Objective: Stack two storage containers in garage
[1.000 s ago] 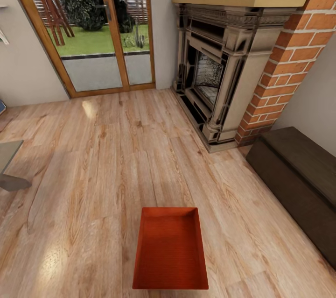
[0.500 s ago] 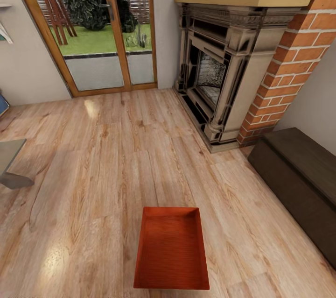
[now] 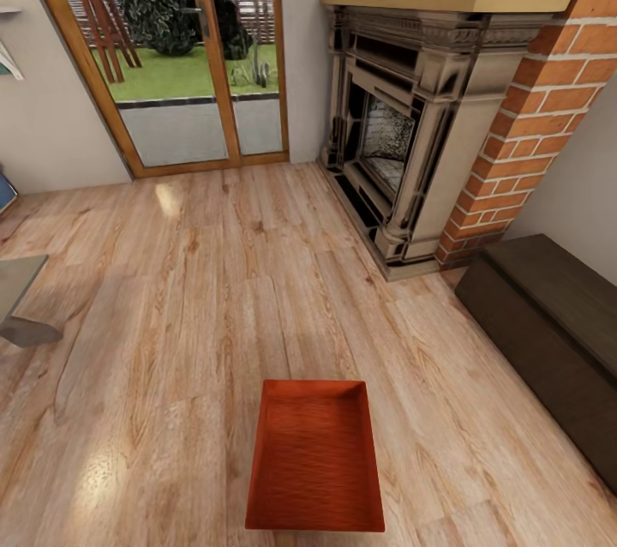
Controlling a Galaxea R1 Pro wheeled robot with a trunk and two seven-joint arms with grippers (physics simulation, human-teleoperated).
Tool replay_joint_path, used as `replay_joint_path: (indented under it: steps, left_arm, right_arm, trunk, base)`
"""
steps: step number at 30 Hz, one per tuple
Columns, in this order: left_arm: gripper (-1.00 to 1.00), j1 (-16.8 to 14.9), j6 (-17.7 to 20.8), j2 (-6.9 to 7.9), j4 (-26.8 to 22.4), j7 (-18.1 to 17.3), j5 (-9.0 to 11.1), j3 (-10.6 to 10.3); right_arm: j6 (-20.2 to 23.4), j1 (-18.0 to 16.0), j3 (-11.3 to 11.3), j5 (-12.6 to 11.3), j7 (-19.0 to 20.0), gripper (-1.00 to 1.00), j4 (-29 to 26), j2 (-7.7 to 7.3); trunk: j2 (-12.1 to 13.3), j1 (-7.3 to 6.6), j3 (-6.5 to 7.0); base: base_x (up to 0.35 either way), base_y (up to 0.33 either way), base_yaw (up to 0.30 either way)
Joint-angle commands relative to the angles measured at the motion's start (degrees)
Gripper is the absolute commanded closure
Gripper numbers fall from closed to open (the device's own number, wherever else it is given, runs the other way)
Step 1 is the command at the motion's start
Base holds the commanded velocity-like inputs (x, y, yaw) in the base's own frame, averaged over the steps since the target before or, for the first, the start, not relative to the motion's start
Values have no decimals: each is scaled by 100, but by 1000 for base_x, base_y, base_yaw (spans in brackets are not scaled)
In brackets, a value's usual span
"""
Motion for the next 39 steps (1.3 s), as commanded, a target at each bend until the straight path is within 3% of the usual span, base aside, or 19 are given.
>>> replay_joint_path:
  steps: [1, 14, 16, 19, 22, 25, 29, 34, 37, 38, 39]
  left_arm:
    - [-100, -3, -19, -1, 6, 1, 57, -19]
    - [-100, -3, 0, -25, -38, 63, 3, -20]
    - [-100, -9, 43, 9, -389, 59, -9, -9]
    - [-100, -11, 250, 34, -1441, 36, -24, -10]
    - [-100, -12, 1019, 60, -2654, 51, -30, -10]
    - [-100, -21, 1777, 61, -3848, 60, -40, -10]
    - [-100, -64, 2185, 32, -4586, 65, -43, -10]
    - [-100, -152, 2584, -5, -4801, 71, -38, -21]
    - [-100, -387, 2699, -77, -4788, 67, -35, -30]
    - [-100, -724, 2738, -173, -4709, 70, -25, -38]
    - [-100, -842, 2744, -209, -4631, 74, -25, -41]
  right_arm:
    - [-26, -5, 46, -43, -5, -100, 16, 3]
    - [2, -5, 52, -47, -29, -100, -61, 17]
    - [22, 4, 58, -41, -35, -100, -413, 9]
    - [114, 23, 57, -36, -128, -100, -1325, -103]
    - [560, -21, 46, -28, -368, -100, -2092, -260]
    - [1002, -334, 39, -26, -647, -100, -2498, -308]
    - [1164, -799, 37, -26, -812, -100, -2627, -318]
    - [1215, -1397, 37, -25, -869, -100, -2622, -316]
    - [1220, -1707, 37, -28, -876, -100, -2590, -316]
    - [1347, -2218, 32, -33, -885, -100, -2455, -283]
    - [1415, -2372, 30, -33, -887, -100, -2386, -265]
  trunk:
    - [-2, 0, -4]
    - [-2, 0, -4]
    - [-2, 0, -4]
    - [-2, 0, -4]
    - [-2, 0, -4]
    - [-2, 0, -4]
    - [-2, 0, -4]
    - [-2, 0, -4]
    - [-2, 0, -4]
    - [-2, 0, -4]
    - [-2, 0, -4]
  base:
    - [0, 0, 0]
    - [0, 0, 0]
    - [0, 0, 0]
    - [0, 0, 0]
    - [0, 0, 0]
    - [0, 0, 0]
    - [0, 0, 0]
    - [0, 0, 0]
    - [0, 0, 0]
    - [0, 0, 0]
    - [0, 0, 0]
